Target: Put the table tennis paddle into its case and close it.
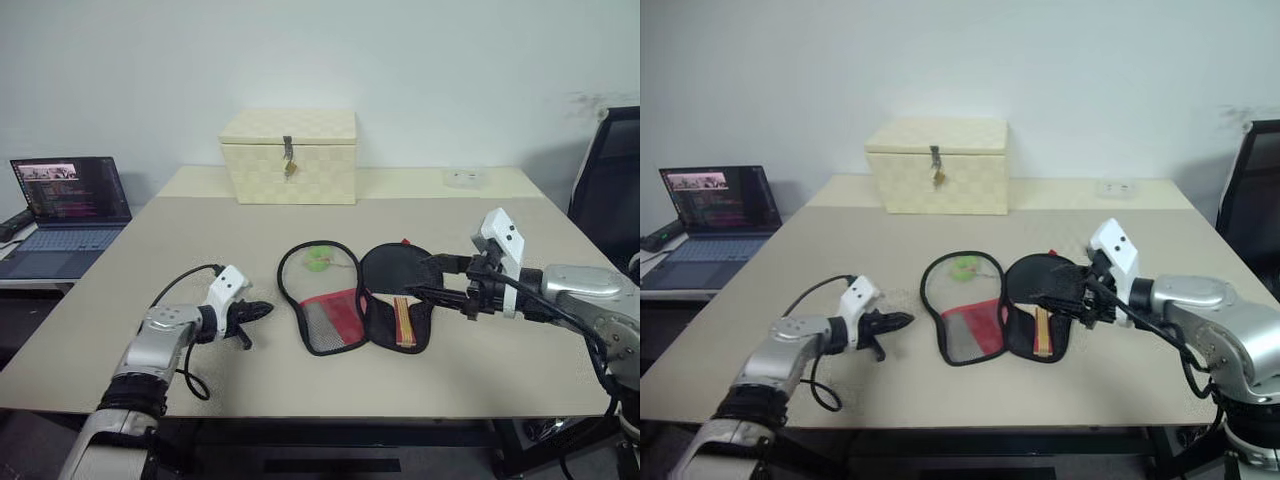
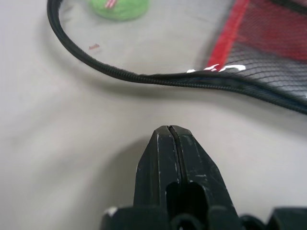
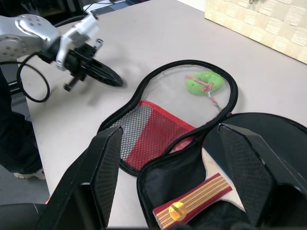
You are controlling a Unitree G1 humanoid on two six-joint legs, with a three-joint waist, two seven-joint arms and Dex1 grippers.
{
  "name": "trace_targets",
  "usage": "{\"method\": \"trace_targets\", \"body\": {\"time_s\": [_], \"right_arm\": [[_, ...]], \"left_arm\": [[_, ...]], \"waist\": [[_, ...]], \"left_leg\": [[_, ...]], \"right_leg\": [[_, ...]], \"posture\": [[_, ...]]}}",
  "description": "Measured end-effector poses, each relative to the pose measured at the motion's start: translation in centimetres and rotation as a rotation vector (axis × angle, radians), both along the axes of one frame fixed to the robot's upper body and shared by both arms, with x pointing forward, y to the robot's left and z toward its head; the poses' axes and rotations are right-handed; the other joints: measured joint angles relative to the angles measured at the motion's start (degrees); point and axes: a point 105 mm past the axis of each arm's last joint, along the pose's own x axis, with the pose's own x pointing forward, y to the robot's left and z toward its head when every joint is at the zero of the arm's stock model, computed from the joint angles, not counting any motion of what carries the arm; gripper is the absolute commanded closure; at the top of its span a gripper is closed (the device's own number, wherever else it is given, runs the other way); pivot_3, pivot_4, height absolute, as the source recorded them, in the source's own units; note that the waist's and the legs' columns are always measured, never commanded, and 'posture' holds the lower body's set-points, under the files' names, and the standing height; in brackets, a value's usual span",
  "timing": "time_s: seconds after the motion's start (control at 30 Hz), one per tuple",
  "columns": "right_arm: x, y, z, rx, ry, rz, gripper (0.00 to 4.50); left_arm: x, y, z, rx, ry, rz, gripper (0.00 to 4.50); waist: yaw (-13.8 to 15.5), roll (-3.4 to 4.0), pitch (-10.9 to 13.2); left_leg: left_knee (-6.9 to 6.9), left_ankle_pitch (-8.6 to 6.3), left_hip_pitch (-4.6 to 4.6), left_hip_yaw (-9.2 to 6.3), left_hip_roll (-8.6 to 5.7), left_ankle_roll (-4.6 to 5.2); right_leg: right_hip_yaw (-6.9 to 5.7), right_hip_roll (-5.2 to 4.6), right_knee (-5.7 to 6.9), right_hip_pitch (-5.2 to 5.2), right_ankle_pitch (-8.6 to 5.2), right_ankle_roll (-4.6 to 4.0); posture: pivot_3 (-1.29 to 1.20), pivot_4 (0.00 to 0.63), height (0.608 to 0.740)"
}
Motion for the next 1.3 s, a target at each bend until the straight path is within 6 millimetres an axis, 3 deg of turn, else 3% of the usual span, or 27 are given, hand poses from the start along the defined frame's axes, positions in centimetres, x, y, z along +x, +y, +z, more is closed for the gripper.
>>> {"method": "trace_targets", "body": {"time_s": [0.2, 0.37, 0.57, 0.77, 0.9, 1.07, 1.17, 1.3], "right_arm": [[0.2, -0.3, -0.2, -0.003, -0.001, -0.013, 1.02], [0.5, -1.1, -0.7, -0.022, 0.009, -0.054, 1.02], [1.3, -4.3, -2.1, -0.048, 0.076, -0.176, 1.02], [1.5, -7.0, -1.5, -0.074, 0.055, -0.27, 1.02], [1.6, -7.9, -1.6, -0.088, 0.061, -0.302, 1.02], [1.6, -8.2, -1.5, -0.092, 0.055, -0.309, 1.02], [1.5, -8.3, -1.8, -0.092, 0.065, -0.308, 1.02], [2.3, -8.7, -2.9, -0.046, 0.111, -0.347, 0.01]], "left_arm": [[1.6, -2.0, -0.4, -0.013, -0.017, -0.006, 4.48], [2.6, -5.6, -0.3, -0.038, -0.031, -0.083, 4.48], [4.0, -10.0, 3.6, -0.075, -0.138, -0.188, 4.48], [4.1, -15.7, 7.6, -0.129, -0.231, -0.344, 4.48], [3.9, -18.2, 8.6, -0.144, -0.252, -0.403, 4.48], [3.9, -18.5, 7.8, -0.142, -0.232, -0.414, 4.48], [3.8, -17.4, 7.6, -0.129, -0.224, -0.422, 4.48], [3.0, -14.0, 6.6, -0.147, -0.2, -0.424, 4.5]], "waist": [[0.4, -0.01, 0.0], [0.4, -0.03, 0.0], [0.5, -0.05, 0.0], [0.6, -0.05, 0.0], [0.2, -0.05, 0.0], [0.0, -0.05, 0.0], [0.1, -0.05, 0.0], [0.0, -0.04, 0.0]], "left_leg": [[0.08, 0.0, -0.02, -0.02, -0.03, 0.0], [0.25, 0.0, -0.18, -0.03, -0.08, 0.01], [0.73, -0.02, -0.47, -0.18, -0.14, 0.04], [0.8, -0.04, -0.47, -0.12, -0.16, 0.06], [0.79, -0.05, -0.42, -0.02, -0.16, 0.09], [0.79, -0.07, -0.4, 0.03, -0.15, 0.12], [0.79, -0.07, -0.4, 0.03, -0.13, 0.12], [0.79, -0.07, -0.37, 0.04, -0.05, 0.12]], "right_leg": [[-0.04, 0.01, 0.03, 0.02, 0.02, 0.03], [-0.07, 0.01, 0.0, 0.0, 0.06, 0.12], [-0.22, 0.02, 0.02, 0.0, 0.14, 0.25], [-0.2, 0.03, 0.0, 0.02, 0.17, 0.32], [-0.09, 0.07, 0.0, 0.01, 0.17, 0.32], [-0.03, 0.14, 0.02, -0.01, 0.18, 0.32], [-0.01, 0.1, 0.01, 0.0, 0.18, 0.32], [0.02, 0.11, 0.05, -0.01, 0.18, 0.31]], "posture": [[0.0, 0.15, 0.74], [0.0, 0.15, 0.74], [0.0, 0.15, 0.74], [0.0, 0.15, 0.74], [0.0, 0.15, 0.74], [0.0, 0.15, 0.74], [0.0, 0.15, 0.74], [0.0, 0.15, 0.74]]}}
